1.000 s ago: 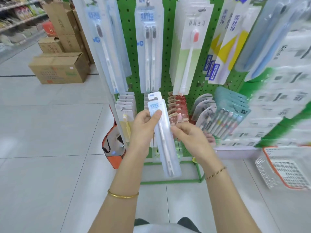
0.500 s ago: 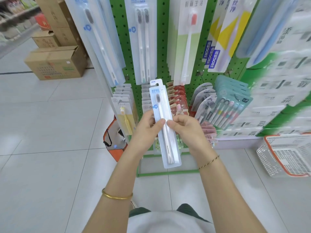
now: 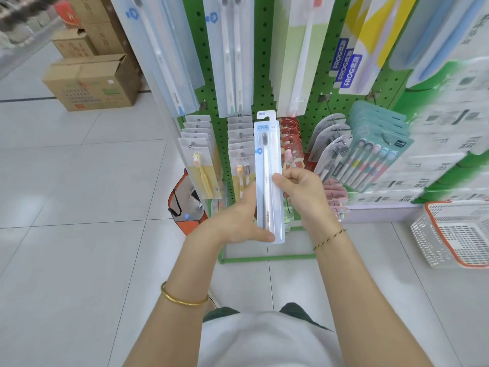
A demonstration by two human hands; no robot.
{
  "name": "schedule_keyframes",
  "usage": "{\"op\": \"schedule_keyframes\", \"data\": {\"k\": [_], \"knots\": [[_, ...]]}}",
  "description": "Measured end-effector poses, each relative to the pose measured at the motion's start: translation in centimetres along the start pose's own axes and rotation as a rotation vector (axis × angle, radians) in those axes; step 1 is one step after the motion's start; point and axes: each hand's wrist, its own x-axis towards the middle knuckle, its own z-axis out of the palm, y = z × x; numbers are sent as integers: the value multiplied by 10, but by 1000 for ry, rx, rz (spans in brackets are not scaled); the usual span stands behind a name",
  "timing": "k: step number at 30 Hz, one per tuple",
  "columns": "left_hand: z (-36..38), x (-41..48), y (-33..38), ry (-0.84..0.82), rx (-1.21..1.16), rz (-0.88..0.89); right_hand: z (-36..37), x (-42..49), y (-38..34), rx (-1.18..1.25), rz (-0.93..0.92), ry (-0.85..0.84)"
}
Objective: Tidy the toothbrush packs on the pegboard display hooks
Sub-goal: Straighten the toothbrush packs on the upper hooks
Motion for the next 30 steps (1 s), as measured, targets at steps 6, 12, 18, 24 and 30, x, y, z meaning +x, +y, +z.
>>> {"op": "schedule_keyframes", "data": {"k": [6,12,18,24,30], "knots": [[5,1,1,132,28,42,2,2,2,-34,4,73],[7,4,3,258,-20,136,5,-3,3,-61,-8,67],[7,3,3,297,-143,138,6,-8,1,-5,-6,16],[7,0,5,331,-122,115,10,-8,-1,-28,-7,-14],[4,-4,5,275,-201,74,11,-9,1,-24,-3,-29]]}}
